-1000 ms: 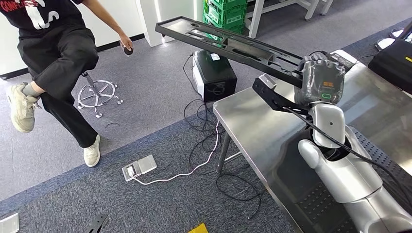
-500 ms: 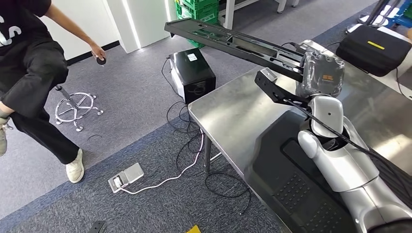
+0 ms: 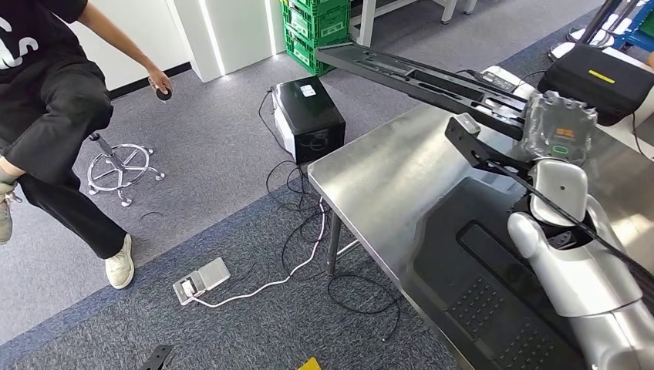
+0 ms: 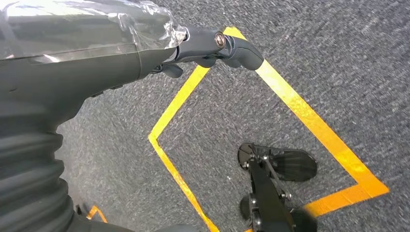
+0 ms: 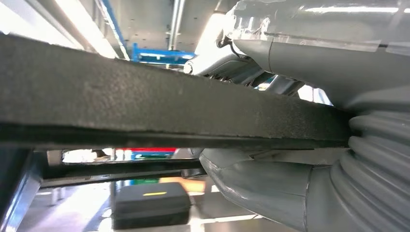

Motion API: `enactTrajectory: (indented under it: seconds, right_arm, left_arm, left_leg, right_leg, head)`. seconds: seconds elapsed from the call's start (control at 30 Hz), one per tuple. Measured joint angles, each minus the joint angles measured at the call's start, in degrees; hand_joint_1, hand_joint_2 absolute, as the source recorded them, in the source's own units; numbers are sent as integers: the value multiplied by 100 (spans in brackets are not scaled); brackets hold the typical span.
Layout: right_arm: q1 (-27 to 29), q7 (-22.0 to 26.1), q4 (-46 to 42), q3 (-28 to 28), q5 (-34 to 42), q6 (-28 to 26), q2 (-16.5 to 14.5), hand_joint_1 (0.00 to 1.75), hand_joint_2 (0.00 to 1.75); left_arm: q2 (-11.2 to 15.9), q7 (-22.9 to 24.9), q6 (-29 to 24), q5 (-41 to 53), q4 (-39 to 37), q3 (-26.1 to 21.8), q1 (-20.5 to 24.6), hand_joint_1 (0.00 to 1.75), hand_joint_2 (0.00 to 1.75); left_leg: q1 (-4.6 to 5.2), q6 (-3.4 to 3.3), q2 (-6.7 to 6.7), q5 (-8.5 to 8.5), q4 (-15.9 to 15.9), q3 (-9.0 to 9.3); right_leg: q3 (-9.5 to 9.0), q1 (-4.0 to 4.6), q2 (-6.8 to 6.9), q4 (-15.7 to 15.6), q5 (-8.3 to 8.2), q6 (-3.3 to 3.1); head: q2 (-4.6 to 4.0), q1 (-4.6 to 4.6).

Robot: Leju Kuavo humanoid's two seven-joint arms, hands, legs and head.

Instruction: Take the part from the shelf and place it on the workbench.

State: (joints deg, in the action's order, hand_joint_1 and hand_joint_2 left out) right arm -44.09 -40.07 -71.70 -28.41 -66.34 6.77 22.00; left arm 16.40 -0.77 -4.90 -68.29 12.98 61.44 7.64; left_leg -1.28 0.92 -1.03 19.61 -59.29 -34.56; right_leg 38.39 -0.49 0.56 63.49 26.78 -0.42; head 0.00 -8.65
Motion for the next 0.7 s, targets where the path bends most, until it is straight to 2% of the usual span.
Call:
enactTrajectory:
  seconds: [0.03, 0.07, 0.13, 0.2, 0.23, 0.27, 0.33, 0.37, 0.4, 0.43, 0.5, 0.53, 0.57, 0.6, 0.67, 0.7]
  right_arm:
    - [25, 0, -20, 50, -29, 44, 33, 175, 175]
    - [70, -1, -51, 108, -69, 95, 67, 175, 175]
    - [193, -5, -130, 238, -147, 207, 133, 175, 175]
    - [326, -7, -219, 382, -183, 310, 213, 175, 175]
    - [382, -8, -258, 455, -184, 349, 254, 175, 175]
    - [446, -8, -292, 527, -180, 379, 291, 175, 175]
    - [574, -8, -331, 654, -173, 421, 356, 175, 175]
    - [638, -8, -343, 712, -171, 437, 387, 175, 175]
    - [691, -8, -353, 771, -174, 449, 419, 175, 175]
    - [729, -8, -365, 823, -180, 457, 449, 175, 175]
    - [787, -8, -401, 920, -201, 476, 500, 175, 175]
    - [808, -7, -420, 958, -210, 485, 522, 175, 175]
    - [830, -7, -441, 993, -219, 493, 542, 175, 175]
    - [851, -7, -460, 1026, -230, 497, 560, 175, 175]
    - [898, -8, -503, 1095, -249, 501, 610, 175, 175]
    - [924, -6, -527, 1136, -255, 502, 642, 175, 175]
  left_arm:
    - [-2, 0, 2, 2, -1, 0, -6, 0, 175]
    - [-3, -1, 4, 2, -1, -1, -17, 0, 175]
    - [-4, -5, 11, 1, -2, -2, -50, 0, 175]
    - [-5, -14, 20, 3, -2, -2, -79, 0, 175]
    - [-6, -18, 23, 4, -2, -2, -88, 0, 175]
    - [-7, -20, 26, 5, -2, -2, -96, 0, 175]
    - [-8, -22, 28, 5, -2, -2, -112, 0, 175]
    - [-8, -22, 28, 5, -2, -2, -121, 0, 175]
    - [-9, -22, 28, 5, -2, -2, -130, 0, 175]
    - [-9, -22, 28, 6, -2, -2, -137, 0, 175]
    - [-9, -22, 28, 7, -2, -2, -144, 0, 175]
    - [-9, -21, 28, 8, -4, -2, -146, 0, 175]
    - [-9, -20, 29, 9, -5, -2, -146, 0, 175]
    - [-10, -19, 30, 10, -7, -2, -145, 0, 175]
    - [-13, -17, 33, 18, -8, -3, -134, 0, 175]
    - [-15, -17, 35, 25, -8, -3, -129, 0, 175]
  left_leg:
    - [6, 27, -11, 9, -1, 10]
    - [14, 55, -22, 14, 1, 14]
    - [12, 118, -44, 17, 15, 30]
    - [-2, 174, -39, 121, -75, 23]
    - [-6, 190, -22, 258, -267, -48]
    - [-9, 200, 2, 451, -587, -179]
    - [-2, 208, 35, 804, -1384, -544]
    - [3, 209, 44, 861, -1636, -666]
    - [5, 206, 49, 800, -1674, -692]
    - [6, 197, 56, 636, -1481, -611]
    - [3, 158, 149, 221, -726, -276]
    - [3, 135, 208, 100, -389, -137]
    - [6, 114, 253, 46, -180, -56]
    - [16, 93, 273, 63, -108, -36]
    - [22, 49, 221, 55, -56, -22]
    - [18, 17, 197, 40, -26, -2]
  right_leg:
    - [-136, 21, 28, -284, -83, -24]
    - [-184, 46, 35, -394, -85, -46]
    - [-185, 78, -18, -416, -88, -105]
    - [-219, 64, -50, -468, -108, -174]
    - [-237, 51, -62, -494, -118, -210]
    - [-252, 46, -76, -511, -122, -239]
    - [-256, 66, -116, -505, -113, -271]
    - [-257, 76, -141, -497, -108, -279]
    - [-258, 83, -172, -485, -102, -283]
    - [-260, 86, -206, -470, -94, -283]
    - [-257, 88, -277, -432, -69, -267]
    - [-242, 91, -312, -406, -58, -250]
    - [-221, 89, -343, -389, -57, -227]
    - [-200, 85, -369, -381, -60, -203]
    - [-177, 60, -399, -374, -58, -145]
    - [-160, 55, -368, -322, -13, -112]
  head:
    - [0, -13]
    - [0, -16]
    - [0, -7]
    - [0, 4]
    - [0, 21]
    - [0, 49]
    - [0, 116]
    - [0, 138]
    - [0, 156]
    - [0, 171]
    - [0, 213]
    - [0, 234]
    - [0, 250]
    - [0, 255]
    - [0, 258]
    - [0, 251]
